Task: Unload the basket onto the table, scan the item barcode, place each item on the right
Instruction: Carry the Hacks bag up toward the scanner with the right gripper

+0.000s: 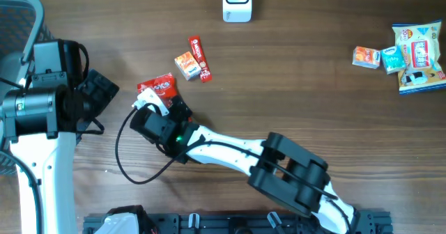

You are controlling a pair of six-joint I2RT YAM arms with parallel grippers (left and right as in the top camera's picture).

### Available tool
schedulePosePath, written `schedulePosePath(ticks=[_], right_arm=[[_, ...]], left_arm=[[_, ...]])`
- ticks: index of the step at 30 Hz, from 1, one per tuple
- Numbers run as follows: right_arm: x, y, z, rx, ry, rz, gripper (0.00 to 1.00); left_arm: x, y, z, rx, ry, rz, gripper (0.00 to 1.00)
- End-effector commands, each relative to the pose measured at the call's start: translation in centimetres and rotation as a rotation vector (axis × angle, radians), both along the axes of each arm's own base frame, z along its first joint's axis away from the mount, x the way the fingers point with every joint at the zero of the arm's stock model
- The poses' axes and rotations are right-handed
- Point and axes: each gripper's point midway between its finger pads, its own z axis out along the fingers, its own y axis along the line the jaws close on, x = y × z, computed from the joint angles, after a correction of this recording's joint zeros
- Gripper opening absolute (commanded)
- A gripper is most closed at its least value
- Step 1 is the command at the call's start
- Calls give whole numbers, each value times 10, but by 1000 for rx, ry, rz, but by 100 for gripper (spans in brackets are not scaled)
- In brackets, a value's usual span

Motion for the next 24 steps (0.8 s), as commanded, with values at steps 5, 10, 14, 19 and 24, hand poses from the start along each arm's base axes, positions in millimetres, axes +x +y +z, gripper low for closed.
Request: schedulePosePath(ticks=[5,10,14,19,24], right_arm=[[13,-12,-17,-55,-47,-57,71],[19,-19,-15,-71,-67,-85,36],[20,-18,-3,-50,-44,-122,16],[22,-21,35,23,-12,-149,4],[28,-36,78,175,134,-165,4]], left_arm=[[-1,6,6,25,-12,17,100],[-1,7,6,25,-13,17,100],[-1,7,6,25,-13,17,100],[-1,7,6,28,-13,19,100],[-1,8,6,35,-12,21,100]])
